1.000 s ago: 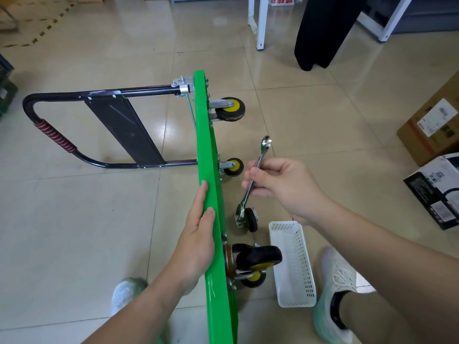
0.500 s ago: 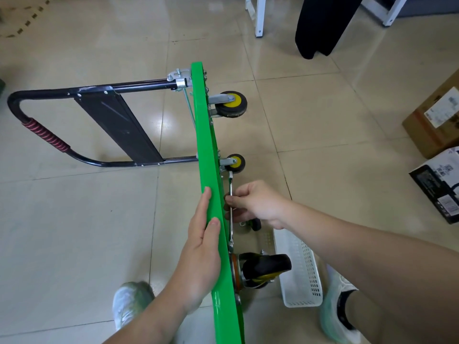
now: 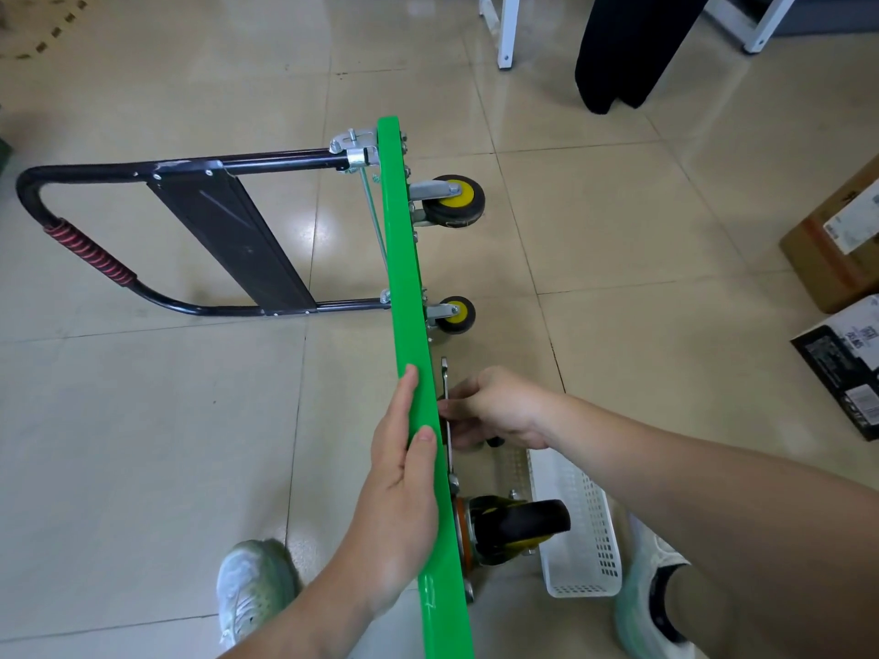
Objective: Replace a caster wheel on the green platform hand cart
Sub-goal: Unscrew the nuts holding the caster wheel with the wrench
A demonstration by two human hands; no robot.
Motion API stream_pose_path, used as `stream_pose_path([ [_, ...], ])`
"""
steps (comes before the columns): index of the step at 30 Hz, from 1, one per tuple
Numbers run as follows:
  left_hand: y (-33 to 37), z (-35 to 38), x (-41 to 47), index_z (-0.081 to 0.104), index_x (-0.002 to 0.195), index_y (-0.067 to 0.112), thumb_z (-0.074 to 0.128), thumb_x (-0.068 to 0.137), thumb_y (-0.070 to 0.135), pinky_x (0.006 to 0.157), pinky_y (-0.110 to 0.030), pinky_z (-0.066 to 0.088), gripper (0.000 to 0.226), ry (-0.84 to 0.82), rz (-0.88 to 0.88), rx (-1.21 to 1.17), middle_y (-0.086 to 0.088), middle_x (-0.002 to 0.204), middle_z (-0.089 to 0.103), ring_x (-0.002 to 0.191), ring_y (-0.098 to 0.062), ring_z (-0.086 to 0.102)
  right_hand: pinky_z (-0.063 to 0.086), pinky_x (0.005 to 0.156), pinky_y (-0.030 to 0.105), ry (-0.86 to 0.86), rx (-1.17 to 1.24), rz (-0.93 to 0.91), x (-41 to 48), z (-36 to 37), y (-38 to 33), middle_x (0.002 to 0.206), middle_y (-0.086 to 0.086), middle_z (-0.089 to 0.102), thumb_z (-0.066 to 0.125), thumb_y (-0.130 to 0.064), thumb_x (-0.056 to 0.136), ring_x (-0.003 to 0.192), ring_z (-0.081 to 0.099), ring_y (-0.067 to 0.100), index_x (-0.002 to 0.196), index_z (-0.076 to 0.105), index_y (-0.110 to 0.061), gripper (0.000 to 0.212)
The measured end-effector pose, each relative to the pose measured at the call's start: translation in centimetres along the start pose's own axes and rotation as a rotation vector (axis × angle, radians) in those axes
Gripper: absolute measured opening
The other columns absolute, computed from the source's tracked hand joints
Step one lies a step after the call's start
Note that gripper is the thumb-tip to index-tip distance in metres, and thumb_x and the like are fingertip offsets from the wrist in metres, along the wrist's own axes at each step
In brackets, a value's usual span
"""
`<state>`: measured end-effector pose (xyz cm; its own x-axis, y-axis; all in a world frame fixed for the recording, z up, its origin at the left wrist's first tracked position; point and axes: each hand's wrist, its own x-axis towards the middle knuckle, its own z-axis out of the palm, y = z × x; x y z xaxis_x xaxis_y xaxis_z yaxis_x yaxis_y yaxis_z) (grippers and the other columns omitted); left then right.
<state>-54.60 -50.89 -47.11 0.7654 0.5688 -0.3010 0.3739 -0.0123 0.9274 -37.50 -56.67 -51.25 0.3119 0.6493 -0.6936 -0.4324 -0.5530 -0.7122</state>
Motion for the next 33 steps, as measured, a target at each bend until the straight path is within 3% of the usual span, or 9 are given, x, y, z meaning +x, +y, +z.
stream_pose_path([
  [10, 0.1, 0.3, -0.2, 0.018, 0.141, 0.066, 0.033, 0.11, 0.025, 0.091, 0.013, 0.015, 0.053, 0.016, 0.028, 0.048, 0.033, 0.155, 0.026, 0.12, 0.041, 0.021, 0.052, 0.047, 0.022, 0.101, 0.022, -0.006, 0.1, 0.8, 0.1, 0.081, 0.014, 0.071, 0.059, -0.004, 0.098, 0.055, 0.07, 0.017, 0.115, 0.063, 0.008, 0.022],
  [14, 0.1, 0.3, -0.3, 0.019, 0.141, 0.067, 0.034, 0.11, 0.025, 0.088, 0.013, 0.016, 0.054, 0.02, 0.029, 0.05, 0.03, 0.156, 0.028, 0.115, 0.043, 0.023, 0.062, 0.066, 0.036, 0.135, 0.009, -0.001, 0.9, 1.0, 0.0, 0.094, 0.019, 0.075, 0.063, -0.013, 0.097, 0.077, 0.074, 0.03, 0.115, 0.064, 0.001, 0.024],
  [17, 0.1, 0.3, -0.3, 0.018, 0.144, 0.064, 0.033, 0.111, 0.025, 0.085, 0.013, 0.019, 0.054, 0.015, 0.03, 0.044, 0.03, 0.155, 0.028, 0.109, 0.044, 0.028, 0.062, 0.069, 0.034, 0.152, 0.031, -0.015, 1.2, 0.9, -0.2, 0.094, 0.017, 0.076, 0.065, -0.007, 0.094, 0.08, 0.075, 0.029, 0.114, 0.065, 0.005, 0.023],
  [20, -0.1, 0.3, -0.3, 0.017, 0.143, 0.068, 0.032, 0.11, 0.028, 0.088, 0.014, 0.016, 0.054, 0.004, 0.026, 0.053, 0.03, 0.158, 0.026, 0.116, 0.043, 0.022, 0.062, 0.077, 0.04, 0.146, 0.056, -0.019, 1.2, 0.8, -0.1, 0.096, 0.02, 0.075, 0.065, -0.001, 0.093, 0.084, 0.074, 0.032, 0.112, 0.065, 0.008, 0.021],
  [26, -0.1, 0.3, -0.1, 0.016, 0.151, 0.06, 0.032, 0.111, 0.027, 0.082, 0.014, 0.018, 0.054, -0.009, 0.02, 0.052, 0.027, 0.156, 0.026, 0.108, 0.045, 0.026, 0.056, 0.052, 0.026, 0.145, 0.018, -0.041, 0.8, 0.7, 0.0, 0.075, 0.011, 0.074, 0.06, 0.001, 0.095, 0.062, 0.073, 0.021, 0.109, 0.066, 0.008, 0.017],
  [33, -0.2, 0.2, 0.0, 0.014, 0.153, 0.059, 0.031, 0.111, 0.027, 0.082, 0.013, 0.021, 0.055, -0.016, 0.018, 0.04, 0.026, 0.157, 0.028, 0.11, 0.042, 0.029, 0.053, 0.048, 0.023, 0.155, -0.011, -0.046, 0.5, 1.2, -0.3, 0.07, 0.008, 0.074, 0.058, 0.0, 0.097, 0.059, 0.072, 0.019, 0.107, 0.067, 0.006, 0.015],
])
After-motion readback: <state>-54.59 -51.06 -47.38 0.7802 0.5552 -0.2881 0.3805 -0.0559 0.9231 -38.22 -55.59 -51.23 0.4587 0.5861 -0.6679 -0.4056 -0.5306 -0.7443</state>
